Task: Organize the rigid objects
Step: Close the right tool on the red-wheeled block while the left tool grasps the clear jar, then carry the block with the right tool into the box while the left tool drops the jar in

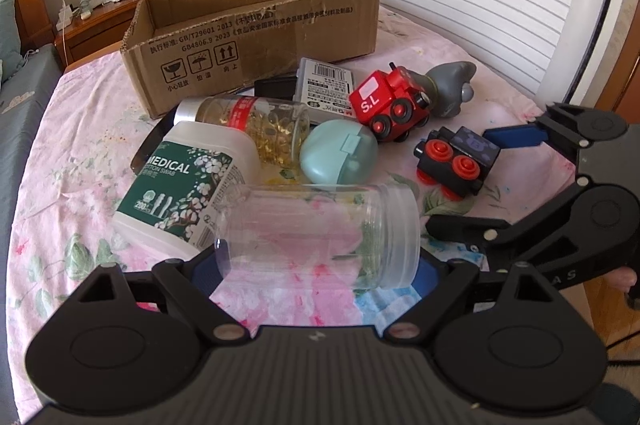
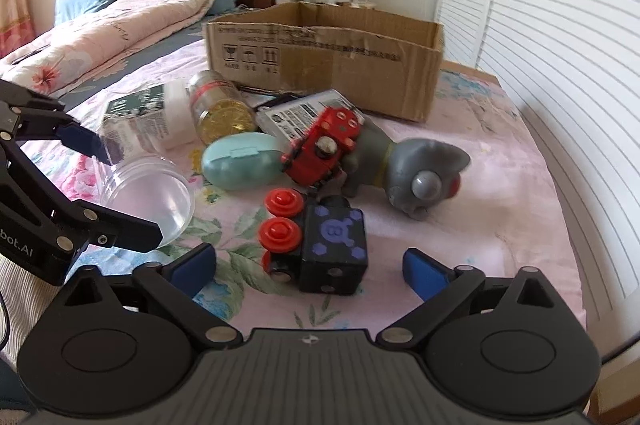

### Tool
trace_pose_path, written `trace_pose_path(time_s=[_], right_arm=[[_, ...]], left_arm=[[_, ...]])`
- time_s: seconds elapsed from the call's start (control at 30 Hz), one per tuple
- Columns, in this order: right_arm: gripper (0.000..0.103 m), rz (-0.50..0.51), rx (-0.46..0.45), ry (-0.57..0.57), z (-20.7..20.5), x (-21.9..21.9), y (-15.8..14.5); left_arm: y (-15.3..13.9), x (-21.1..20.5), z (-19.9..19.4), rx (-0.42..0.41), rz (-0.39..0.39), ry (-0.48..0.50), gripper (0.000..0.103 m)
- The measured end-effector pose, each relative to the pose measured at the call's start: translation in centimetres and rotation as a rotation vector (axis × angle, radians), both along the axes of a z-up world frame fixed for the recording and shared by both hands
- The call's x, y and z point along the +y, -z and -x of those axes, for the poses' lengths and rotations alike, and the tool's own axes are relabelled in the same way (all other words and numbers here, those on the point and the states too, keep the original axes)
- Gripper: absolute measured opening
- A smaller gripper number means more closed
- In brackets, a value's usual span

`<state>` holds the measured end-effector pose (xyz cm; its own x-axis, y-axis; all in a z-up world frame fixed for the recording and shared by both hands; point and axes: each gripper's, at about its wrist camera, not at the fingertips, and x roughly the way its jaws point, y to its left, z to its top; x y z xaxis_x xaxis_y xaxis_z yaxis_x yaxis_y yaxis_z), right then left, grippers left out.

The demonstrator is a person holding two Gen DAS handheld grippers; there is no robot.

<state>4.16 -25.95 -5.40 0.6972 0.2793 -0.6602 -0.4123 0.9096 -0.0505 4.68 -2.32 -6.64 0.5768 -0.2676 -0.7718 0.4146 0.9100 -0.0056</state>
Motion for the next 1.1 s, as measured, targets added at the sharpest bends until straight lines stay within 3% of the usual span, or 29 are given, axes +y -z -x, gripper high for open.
trace_pose_path(time_s=[0.2,0.4,0.7,0.93,1.1], right_arm=[[0.077,-0.001,-0.013,-0.032,-0.7,0.7,-0.3],[0.056,-0.019,-0.007,0.010,-1.1,0.6,-0.6],[0.055,0.000,0.023,-0.006,-0.7,0.8,-1.4],[0.055,0.052,0.052,-0.020,-0.6,0.8,-3.0],[0.055,0.035,0.067,-0.044,-0.9,0.5,-5.0]], left_arm=[[0.2,0.5,0.1,0.009,-0.004,-0.010,0.090],[0.2,0.5,0.0,0.008,0.002,-0.012,0.090],[-1.0,0.4,0.3,-0.003,0.008,0.017,0.090],[-3.0,0.7,0.0,-0.016,-0.001,0.043,0.090],[-4.6,0.9,-1.2,-0.009,-0.002,0.046,0.090]])
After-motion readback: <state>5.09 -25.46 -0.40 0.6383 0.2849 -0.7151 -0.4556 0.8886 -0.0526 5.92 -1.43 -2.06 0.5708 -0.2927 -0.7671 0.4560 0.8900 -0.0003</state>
